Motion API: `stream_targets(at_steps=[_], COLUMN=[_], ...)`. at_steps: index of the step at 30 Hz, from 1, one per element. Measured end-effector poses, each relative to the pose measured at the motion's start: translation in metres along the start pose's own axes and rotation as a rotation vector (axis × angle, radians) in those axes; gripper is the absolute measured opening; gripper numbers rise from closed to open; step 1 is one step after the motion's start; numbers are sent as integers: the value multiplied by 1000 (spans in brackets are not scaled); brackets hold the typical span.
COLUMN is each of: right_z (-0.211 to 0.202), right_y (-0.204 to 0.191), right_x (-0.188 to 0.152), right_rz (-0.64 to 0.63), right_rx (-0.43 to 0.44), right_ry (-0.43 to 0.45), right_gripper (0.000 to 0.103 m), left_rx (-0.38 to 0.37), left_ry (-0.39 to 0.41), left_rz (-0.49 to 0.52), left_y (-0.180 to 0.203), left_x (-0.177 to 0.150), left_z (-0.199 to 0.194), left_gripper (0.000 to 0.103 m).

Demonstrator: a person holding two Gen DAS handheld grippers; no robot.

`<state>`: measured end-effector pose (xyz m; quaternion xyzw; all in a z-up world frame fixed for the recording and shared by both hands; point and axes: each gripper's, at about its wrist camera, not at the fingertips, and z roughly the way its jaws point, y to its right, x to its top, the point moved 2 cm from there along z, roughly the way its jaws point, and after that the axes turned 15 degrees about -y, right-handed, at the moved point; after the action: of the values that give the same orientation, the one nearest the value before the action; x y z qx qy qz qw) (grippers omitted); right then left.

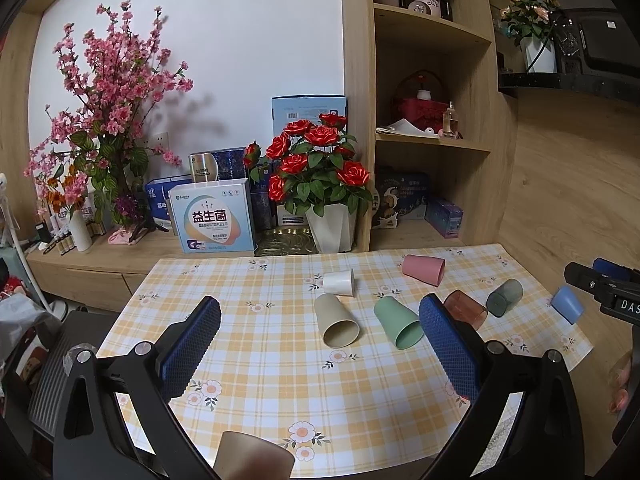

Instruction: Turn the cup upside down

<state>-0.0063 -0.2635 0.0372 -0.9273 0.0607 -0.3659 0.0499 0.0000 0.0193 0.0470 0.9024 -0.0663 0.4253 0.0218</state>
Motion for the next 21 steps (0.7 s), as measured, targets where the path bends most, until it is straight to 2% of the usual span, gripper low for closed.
stream_targets(at_steps=[21], right_z=[3], right_y=[0], right_x=[-2], right_rz=[-2], right_rx=[1], right_ry=[-5], right_gripper=[88], left_rx=[1], left_ry=[2], left_rz=[-6], left_y=[0], left_x=[0], left_z=[2], left_gripper=[97])
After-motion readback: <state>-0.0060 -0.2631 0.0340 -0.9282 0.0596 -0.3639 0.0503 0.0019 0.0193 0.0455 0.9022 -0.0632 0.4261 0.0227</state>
